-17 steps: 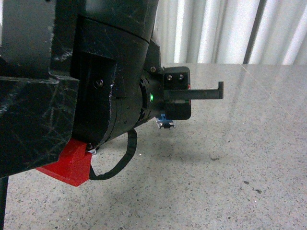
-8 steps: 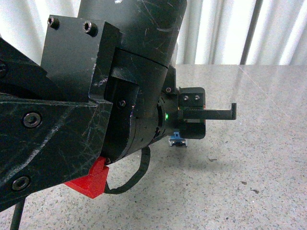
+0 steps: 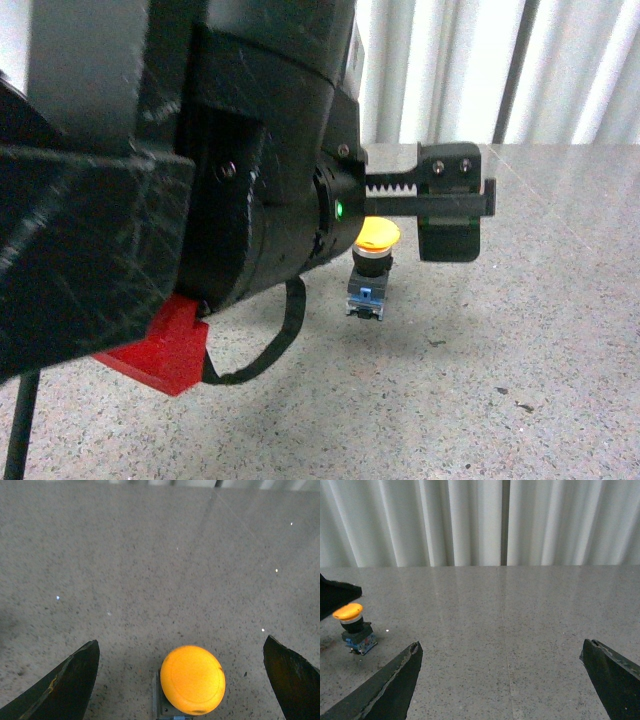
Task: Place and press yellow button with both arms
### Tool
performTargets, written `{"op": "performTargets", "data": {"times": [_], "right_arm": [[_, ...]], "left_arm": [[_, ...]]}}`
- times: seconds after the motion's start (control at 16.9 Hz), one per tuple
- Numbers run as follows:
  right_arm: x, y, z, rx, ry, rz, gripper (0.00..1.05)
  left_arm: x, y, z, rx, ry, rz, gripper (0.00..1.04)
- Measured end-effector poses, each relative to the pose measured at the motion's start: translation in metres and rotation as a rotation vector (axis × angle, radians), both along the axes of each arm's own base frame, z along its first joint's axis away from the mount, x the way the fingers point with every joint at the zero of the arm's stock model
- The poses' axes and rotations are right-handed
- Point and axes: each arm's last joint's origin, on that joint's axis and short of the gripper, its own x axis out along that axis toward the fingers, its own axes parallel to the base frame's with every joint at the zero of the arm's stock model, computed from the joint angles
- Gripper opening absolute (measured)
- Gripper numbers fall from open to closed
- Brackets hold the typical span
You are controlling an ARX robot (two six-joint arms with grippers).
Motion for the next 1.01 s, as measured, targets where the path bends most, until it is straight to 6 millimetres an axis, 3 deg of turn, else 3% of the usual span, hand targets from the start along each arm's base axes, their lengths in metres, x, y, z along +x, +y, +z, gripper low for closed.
{"op": "performTargets", "data": {"times": [0.18,0.3,0.42,0.65,0.77,0.83,0.89,1.01], "right_arm": [[0.0,0.0,0.0,0.0,0.0,0.0,0.98],[0.0,0.0,0.0,0.0,0.0,0.0,0.98],[0.0,0.0,0.0,0.0,0.0,0.0,0.98],[0.0,0.0,0.0,0.0,0.0,0.0,0.98],[0.0,0.0,0.0,0.0,0.0,0.0,0.98],[0.0,0.0,0.0,0.0,0.0,0.0,0.98],[0.0,0.0,0.0,0.0,0.0,0.0,0.98],[0.0,0.0,0.0,0.0,0.0,0.0,0.98]], "left_arm": [[-0.002,0.034,0.03,0.039,-0.097,0.098,0.98],[-0.006,0.084,0.052,0.109,-0.185,0.247,0.98],[-0.018,0.108,0.063,0.158,-0.24,0.306,0.98],[-0.072,0.157,0.09,0.273,-0.394,0.373,0.98],[-0.118,0.19,0.096,0.347,-0.451,0.418,0.98],[-0.151,0.213,0.086,0.29,-0.433,0.399,0.86],[-0.177,0.225,0.034,0.136,-0.388,0.372,0.48],[-0.179,0.224,0.03,0.121,-0.401,0.368,0.32]]}}
